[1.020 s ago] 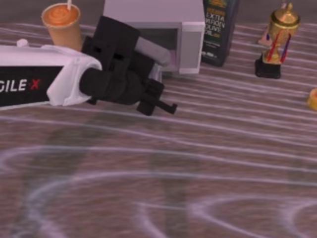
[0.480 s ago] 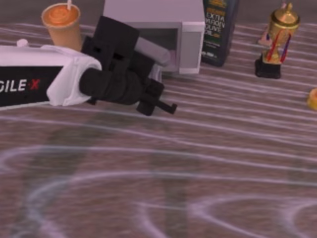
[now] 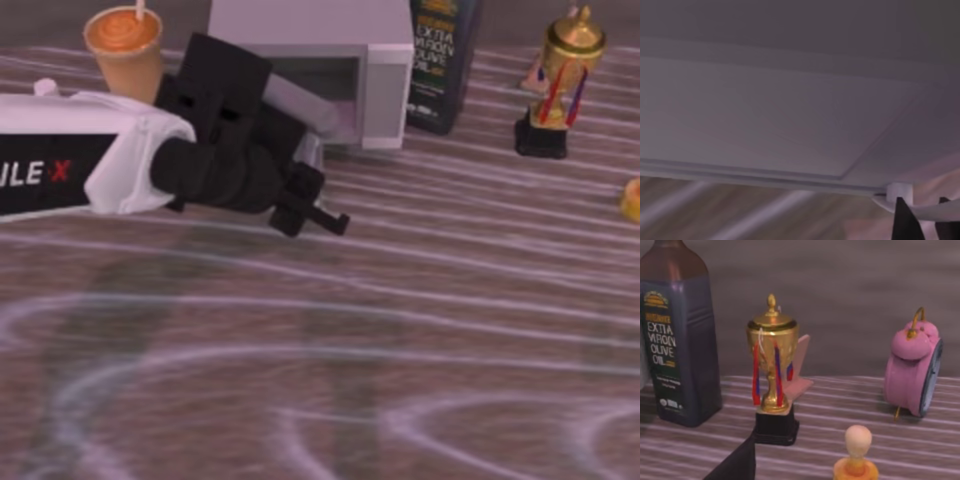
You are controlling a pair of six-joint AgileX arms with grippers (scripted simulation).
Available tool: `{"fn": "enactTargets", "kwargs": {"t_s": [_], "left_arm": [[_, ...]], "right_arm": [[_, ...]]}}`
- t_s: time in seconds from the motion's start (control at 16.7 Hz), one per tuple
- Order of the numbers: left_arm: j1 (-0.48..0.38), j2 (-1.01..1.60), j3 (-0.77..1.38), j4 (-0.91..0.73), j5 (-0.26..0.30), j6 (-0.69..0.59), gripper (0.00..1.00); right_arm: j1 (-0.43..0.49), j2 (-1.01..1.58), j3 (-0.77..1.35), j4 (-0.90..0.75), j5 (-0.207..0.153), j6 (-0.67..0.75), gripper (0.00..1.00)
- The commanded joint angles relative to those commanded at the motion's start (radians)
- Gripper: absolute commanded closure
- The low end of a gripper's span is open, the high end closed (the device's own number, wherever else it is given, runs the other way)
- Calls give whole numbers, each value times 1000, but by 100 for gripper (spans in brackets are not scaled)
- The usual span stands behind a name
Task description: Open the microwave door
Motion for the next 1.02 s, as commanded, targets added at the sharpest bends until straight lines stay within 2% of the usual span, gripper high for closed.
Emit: {"fn": "enactTargets", "kwargs": {"t_s": [0.12,1.02], "left_arm": [[11,-5,-9,-3,14,21,100],[11,-5,-10,-3,14,22,100]], "right_arm": [[0,0,0,0,0,0,0],[0,0,0,0,0,0,0]]}}
